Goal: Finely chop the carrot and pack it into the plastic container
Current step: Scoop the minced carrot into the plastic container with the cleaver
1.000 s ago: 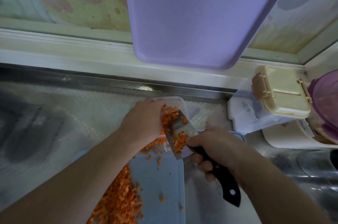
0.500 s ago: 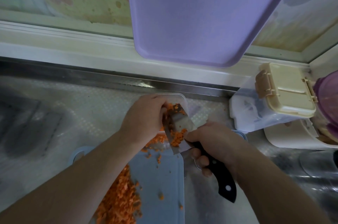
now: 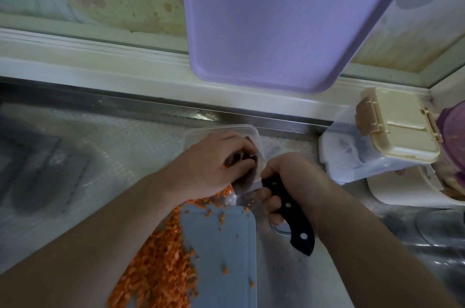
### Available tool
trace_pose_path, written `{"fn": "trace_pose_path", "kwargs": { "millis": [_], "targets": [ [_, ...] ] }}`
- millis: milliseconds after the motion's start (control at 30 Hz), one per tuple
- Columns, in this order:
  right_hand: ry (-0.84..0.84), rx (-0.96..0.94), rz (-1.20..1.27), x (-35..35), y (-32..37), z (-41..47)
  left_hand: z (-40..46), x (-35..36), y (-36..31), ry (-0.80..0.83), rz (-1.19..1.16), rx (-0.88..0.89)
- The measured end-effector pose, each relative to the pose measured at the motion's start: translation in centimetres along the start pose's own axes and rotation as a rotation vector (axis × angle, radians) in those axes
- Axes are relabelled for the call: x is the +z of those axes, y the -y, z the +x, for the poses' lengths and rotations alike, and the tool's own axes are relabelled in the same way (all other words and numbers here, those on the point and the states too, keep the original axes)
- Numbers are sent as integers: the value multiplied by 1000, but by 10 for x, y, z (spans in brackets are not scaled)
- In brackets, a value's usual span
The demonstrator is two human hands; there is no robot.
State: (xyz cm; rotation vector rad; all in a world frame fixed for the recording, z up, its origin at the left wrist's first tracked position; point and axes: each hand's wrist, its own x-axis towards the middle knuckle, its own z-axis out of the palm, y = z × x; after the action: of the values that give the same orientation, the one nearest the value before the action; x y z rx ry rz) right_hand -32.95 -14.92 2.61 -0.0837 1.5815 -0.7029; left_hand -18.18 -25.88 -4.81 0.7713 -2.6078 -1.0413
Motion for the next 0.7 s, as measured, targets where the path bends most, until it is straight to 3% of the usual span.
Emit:
{"fn": "trace_pose_path", "kwargs": {
  "millis": [200,300,400,533,600,700],
  "targets": [
    [-5,2,6,-1,-1,-3,4,-6,17,-260,216,-101],
    [8,-9,-5,1,0,-3,4,-4,1,-162,79,-28],
    [2,-14,-56,4,-4,-5,6,2,5,-41,148,-75],
    [-5,-15,-80,0,-11,-10,7,1,16,-242,242,-271],
    [-12,-32,-91,-2,-14,-12,5,0,10,-321,275,-250],
    [-16,-66,-121,-4,-18,-17,-1,-1,4,-282,259,-177]
  ]
}}
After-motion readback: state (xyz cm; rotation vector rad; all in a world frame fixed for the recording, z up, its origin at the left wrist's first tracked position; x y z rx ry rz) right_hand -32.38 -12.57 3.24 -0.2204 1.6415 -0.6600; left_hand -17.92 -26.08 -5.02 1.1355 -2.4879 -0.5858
